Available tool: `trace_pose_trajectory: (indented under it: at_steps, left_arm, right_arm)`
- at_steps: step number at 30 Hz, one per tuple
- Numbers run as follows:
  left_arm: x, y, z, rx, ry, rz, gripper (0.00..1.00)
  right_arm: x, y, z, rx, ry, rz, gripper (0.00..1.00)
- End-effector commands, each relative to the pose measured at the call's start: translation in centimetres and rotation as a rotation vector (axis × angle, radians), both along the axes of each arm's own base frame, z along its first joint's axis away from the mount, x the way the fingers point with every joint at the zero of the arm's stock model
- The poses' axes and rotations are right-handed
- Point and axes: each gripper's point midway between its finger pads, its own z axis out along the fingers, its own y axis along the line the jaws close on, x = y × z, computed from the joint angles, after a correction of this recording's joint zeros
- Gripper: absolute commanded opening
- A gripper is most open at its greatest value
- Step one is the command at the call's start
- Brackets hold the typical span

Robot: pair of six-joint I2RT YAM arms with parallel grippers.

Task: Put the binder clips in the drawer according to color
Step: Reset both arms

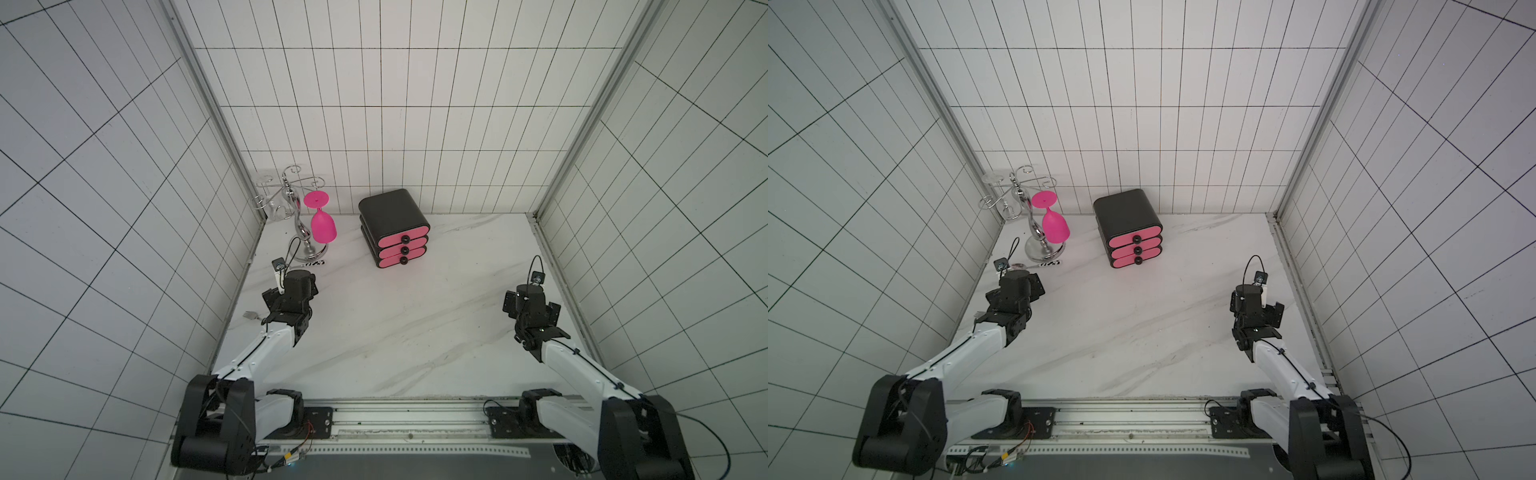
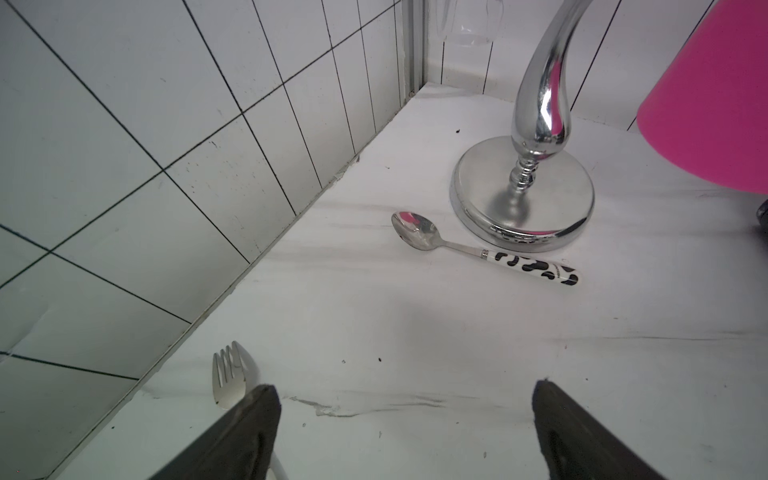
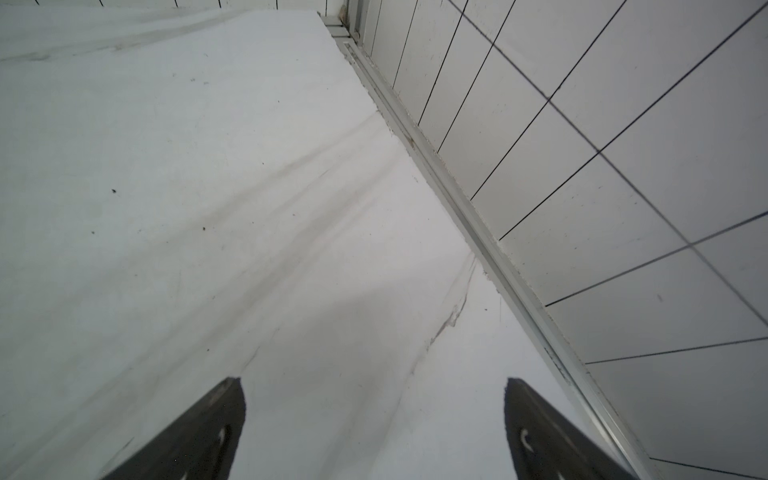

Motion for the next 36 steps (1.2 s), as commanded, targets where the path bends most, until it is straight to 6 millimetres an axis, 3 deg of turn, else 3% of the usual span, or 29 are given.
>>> trace_pose_trajectory:
  at_steps: [1, 4, 7, 9, 10, 14, 36]
  left_arm:
    - [3.0, -0.5, 1.9, 0.009, -0.181, -0.060, 0.98]
    - [4.8, -0.7, 1.1, 0.016, -0.202, -0.091, 0.99]
    - [6.5, -1.0, 0.8, 0.040, -0.192, -0.155, 0.98]
    - [6.7, -0.4, -0.2, 0.013, -0.223, -0.152, 0.98]
    - [6.6, -0.4, -0.2, 0.015, -0.242, -0.161, 0.98]
    - [6.3, -1.6, -0.9, 0.024, -0.274, -0.235, 0.98]
    - [6.2, -0.9, -1.1, 0.013, -0.235, -0.187, 0.98]
  right_arm:
    - [3.6, -0.7, 3.4, 0.043, -0.274, -0.009, 0.98]
    - [5.7, -0.9, 3.6, 0.035, -0.308, 0.022, 0.99]
    - [7.1, -1.5, 2.1, 0.045, -0.305, 0.028, 0.99]
    - [8.4, 0.3, 0.4, 0.070, -0.207, 0.143, 0.98]
    - [8.6, 0.3, 0.3, 0.072, -0.239, 0.148, 0.98]
    - [8.5, -0.6, 0.3, 0.081, -0.247, 0.107, 0.98]
    - [8.5, -0.4, 0.2, 0.085, -0.234, 0.116, 0.98]
